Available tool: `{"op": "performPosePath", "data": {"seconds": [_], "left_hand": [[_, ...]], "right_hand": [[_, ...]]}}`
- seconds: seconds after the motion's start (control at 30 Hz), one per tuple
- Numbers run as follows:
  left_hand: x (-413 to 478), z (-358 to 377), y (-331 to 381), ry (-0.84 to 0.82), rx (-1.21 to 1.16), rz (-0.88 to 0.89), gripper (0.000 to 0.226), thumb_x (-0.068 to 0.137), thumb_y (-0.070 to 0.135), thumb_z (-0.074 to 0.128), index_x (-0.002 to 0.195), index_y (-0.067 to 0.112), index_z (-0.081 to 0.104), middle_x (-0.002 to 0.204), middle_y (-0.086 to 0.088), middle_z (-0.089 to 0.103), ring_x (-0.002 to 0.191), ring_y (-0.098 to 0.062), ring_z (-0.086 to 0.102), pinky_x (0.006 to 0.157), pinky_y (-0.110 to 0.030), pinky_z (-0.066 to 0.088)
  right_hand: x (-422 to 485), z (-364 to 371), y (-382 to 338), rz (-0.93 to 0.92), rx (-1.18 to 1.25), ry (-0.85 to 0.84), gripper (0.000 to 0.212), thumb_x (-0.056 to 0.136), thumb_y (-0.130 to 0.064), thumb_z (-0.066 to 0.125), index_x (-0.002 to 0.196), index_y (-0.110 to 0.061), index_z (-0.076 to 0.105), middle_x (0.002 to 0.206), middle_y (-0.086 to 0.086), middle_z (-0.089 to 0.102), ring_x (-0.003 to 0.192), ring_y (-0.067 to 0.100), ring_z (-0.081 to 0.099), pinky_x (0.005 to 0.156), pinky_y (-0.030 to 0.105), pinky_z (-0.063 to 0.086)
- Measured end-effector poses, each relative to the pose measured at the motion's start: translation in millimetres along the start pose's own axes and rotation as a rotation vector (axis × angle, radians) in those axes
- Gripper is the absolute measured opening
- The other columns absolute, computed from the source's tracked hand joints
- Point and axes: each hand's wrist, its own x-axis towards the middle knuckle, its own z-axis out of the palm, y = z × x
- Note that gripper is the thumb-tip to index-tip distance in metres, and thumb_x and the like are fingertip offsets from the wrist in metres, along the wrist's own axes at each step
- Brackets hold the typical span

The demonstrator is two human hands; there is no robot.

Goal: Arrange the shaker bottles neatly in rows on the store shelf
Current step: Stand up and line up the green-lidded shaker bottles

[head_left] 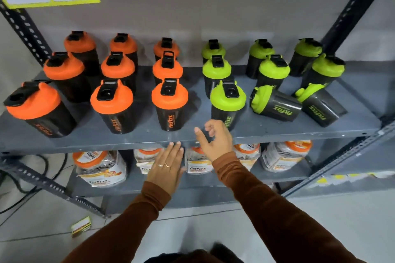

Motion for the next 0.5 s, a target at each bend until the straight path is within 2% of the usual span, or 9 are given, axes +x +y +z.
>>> {"op": "performPosePath", "data": {"seconds": [0.07, 0.13, 0.2, 0.27, 0.33, 0.43, 0.5], "left_hand": [[18.0, 4.0, 19.1, 0.025, 0.002, 0.129, 0.047, 0.097, 0.030, 0.012, 0.125, 0.004, 0.039, 0.126, -0.015, 0.059, 0.124, -0.026, 0.036, 0.111, -0.032, 0.011], [39.5, 6.7, 42.8, 0.032, 0.007, 0.243, 0.044, 0.097, 0.027, 0.014, 0.125, 0.006, 0.041, 0.126, -0.010, 0.059, 0.123, -0.025, 0.045, 0.109, -0.032, 0.018], [60.1, 12.3, 67.9, 0.054, -0.007, 0.346, 0.036, 0.095, 0.025, 0.027, 0.123, 0.009, 0.044, 0.125, -0.008, 0.061, 0.118, -0.023, 0.055, 0.108, -0.032, 0.024], [77.2, 17.4, 95.2, 0.078, -0.016, 0.365, 0.039, 0.086, 0.025, 0.043, 0.122, 0.009, 0.045, 0.124, -0.007, 0.062, 0.120, -0.022, 0.052, 0.110, -0.031, 0.019], [89.6, 20.4, 122.3, 0.095, -0.041, 0.335, 0.039, 0.087, 0.027, 0.041, 0.120, 0.008, 0.045, 0.123, -0.008, 0.063, 0.121, -0.021, 0.043, 0.110, -0.031, 0.017], [106.4, 24.6, 152.8, 0.029, -0.008, 0.217, 0.042, 0.096, 0.029, 0.017, 0.121, 0.006, 0.042, 0.121, -0.010, 0.063, 0.117, -0.023, 0.053, 0.105, -0.033, 0.026], [118.2, 28.5, 161.2, -0.007, 0.001, 0.109, 0.046, 0.090, 0.034, 0.028, 0.121, 0.004, 0.043, 0.119, -0.011, 0.064, 0.110, -0.026, 0.060, 0.099, -0.034, 0.030]], "right_hand": [[10.2, -23.3, 13.9, -0.074, -0.064, 0.104, 0.026, 0.076, -0.032, 0.052, 0.075, -0.006, 0.051, 0.072, 0.007, 0.047, 0.072, 0.017, 0.042, 0.068, 0.032, 0.039], [25.3, -50.8, 30.0, -0.122, -0.173, 0.165, 0.016, 0.069, -0.024, 0.047, 0.076, -0.009, 0.047, 0.074, 0.015, 0.052, 0.077, 0.021, 0.043, 0.070, 0.036, 0.038], [45.0, -77.4, 45.3, -0.129, -0.328, 0.203, 0.030, 0.059, -0.024, 0.041, 0.082, -0.007, 0.052, 0.084, 0.020, 0.060, 0.086, 0.031, 0.051, 0.076, 0.040, 0.038], [67.0, -99.8, 56.0, -0.148, -0.487, 0.219, 0.047, 0.055, -0.022, 0.042, 0.096, -0.003, 0.051, 0.099, 0.024, 0.061, 0.097, 0.036, 0.050, 0.087, 0.043, 0.034], [89.5, -119.0, 63.9, -0.121, -0.638, 0.146, 0.059, 0.053, -0.019, 0.056, 0.109, 0.000, 0.049, 0.109, 0.025, 0.058, 0.105, 0.040, 0.051, 0.096, 0.049, 0.034], [116.4, -142.0, 69.2, 0.061, -0.772, -0.116, 0.080, 0.056, -0.023, 0.077, 0.125, 0.000, 0.042, 0.121, 0.024, 0.051, 0.113, 0.042, 0.048, 0.103, 0.052, 0.035], [124.3, -149.0, 75.0, 0.157, -0.803, -0.251, 0.084, 0.064, -0.024, 0.077, 0.132, -0.002, 0.032, 0.129, 0.025, 0.045, 0.121, 0.042, 0.042, 0.109, 0.051, 0.030]]}}
